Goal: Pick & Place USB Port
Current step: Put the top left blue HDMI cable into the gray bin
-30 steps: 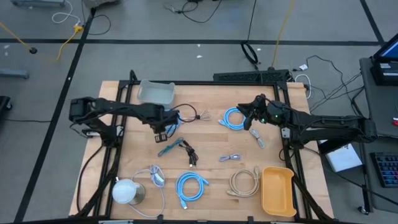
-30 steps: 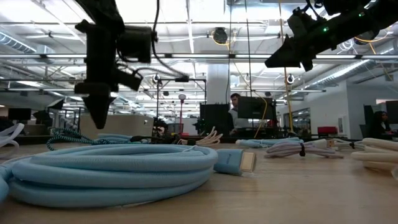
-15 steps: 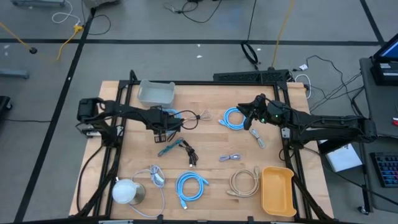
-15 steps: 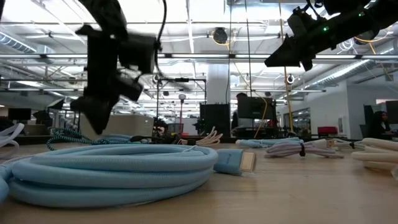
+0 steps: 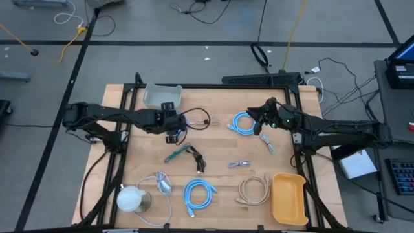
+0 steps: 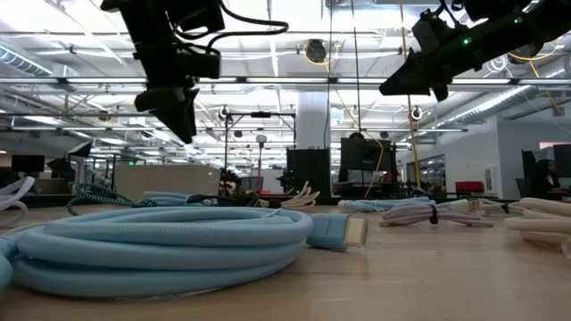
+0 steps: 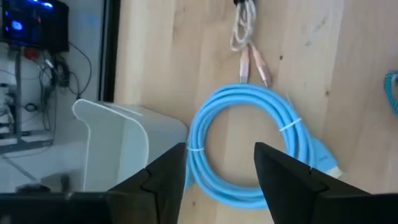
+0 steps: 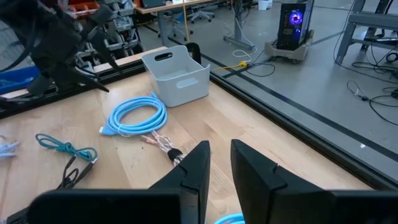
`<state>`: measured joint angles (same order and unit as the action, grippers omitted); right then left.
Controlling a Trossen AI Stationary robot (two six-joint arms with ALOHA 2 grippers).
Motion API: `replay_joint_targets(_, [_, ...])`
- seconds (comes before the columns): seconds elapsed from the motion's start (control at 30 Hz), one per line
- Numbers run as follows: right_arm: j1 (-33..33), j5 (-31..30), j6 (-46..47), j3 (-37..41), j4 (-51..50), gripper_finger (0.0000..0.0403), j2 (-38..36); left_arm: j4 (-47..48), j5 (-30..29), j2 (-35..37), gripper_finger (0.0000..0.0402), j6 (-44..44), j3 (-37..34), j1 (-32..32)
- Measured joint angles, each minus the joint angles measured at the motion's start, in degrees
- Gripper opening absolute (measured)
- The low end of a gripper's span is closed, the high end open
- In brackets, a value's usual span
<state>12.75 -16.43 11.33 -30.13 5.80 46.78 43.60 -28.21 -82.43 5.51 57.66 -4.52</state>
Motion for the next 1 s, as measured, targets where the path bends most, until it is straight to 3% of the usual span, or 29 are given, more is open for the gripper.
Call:
replay_joint_targets(0.1, [0.0,-0.4,0.0,0.0,0.0,0.0061,0.0,-1.8,1.6,0.0,0.0204,-6.2,0.0,-0.9])
replay_joint_targets(0.17, [0.0,-1.6,0.0,0.0,0.0,0.0061,0.0,-1.7,6.3,0.0,0.0202,-7.3,0.0,-1.3])
replay_joint_targets(0.27, [0.0,-1.6,0.0,0.0,0.0,0.0061,0.0,-1.0,14.8,-0.7,0.0191,-3.6,0.0,-1.6])
replay_joint_targets(0.33, [0.0,-1.6,0.0,0.0,0.0,0.0061,0.0,0.1,16.9,-1.5,0.0182,-0.9,-0.1,-1.2])
replay_joint_targets(0.63, [0.0,-1.8,-0.3,0.0,0.2,0.0061,0.0,0.1,20.3,-6.2,0.0154,4.9,-0.1,-1.0])
replay_joint_targets(1.0, [0.0,-1.8,-0.5,0.0,0.2,0.0061,0.0,-1.9,20.9,-10.2,0.0177,4.8,-0.1,-4.4])
